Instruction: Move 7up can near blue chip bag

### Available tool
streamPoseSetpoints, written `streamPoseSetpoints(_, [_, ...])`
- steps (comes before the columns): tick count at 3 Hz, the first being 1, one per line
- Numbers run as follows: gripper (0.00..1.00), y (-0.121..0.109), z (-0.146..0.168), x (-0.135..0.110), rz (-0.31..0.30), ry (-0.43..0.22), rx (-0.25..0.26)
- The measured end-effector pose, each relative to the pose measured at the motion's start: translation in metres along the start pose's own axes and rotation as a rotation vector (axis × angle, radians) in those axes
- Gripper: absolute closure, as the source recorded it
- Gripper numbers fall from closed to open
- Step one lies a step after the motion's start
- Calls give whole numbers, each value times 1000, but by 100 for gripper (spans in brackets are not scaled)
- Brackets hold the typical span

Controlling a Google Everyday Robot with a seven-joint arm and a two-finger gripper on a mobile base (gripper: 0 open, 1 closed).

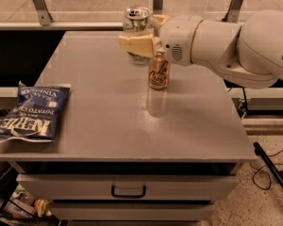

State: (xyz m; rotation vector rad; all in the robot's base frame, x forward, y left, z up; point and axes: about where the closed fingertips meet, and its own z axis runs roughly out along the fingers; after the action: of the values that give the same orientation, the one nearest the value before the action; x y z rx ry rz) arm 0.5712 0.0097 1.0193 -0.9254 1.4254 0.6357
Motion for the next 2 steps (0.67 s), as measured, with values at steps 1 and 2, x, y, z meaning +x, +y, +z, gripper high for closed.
streamPoseSetpoints(1, [100, 0, 14, 16, 38, 28, -10])
streamPoseSetpoints(2, [100, 11, 28, 30, 59, 61, -14])
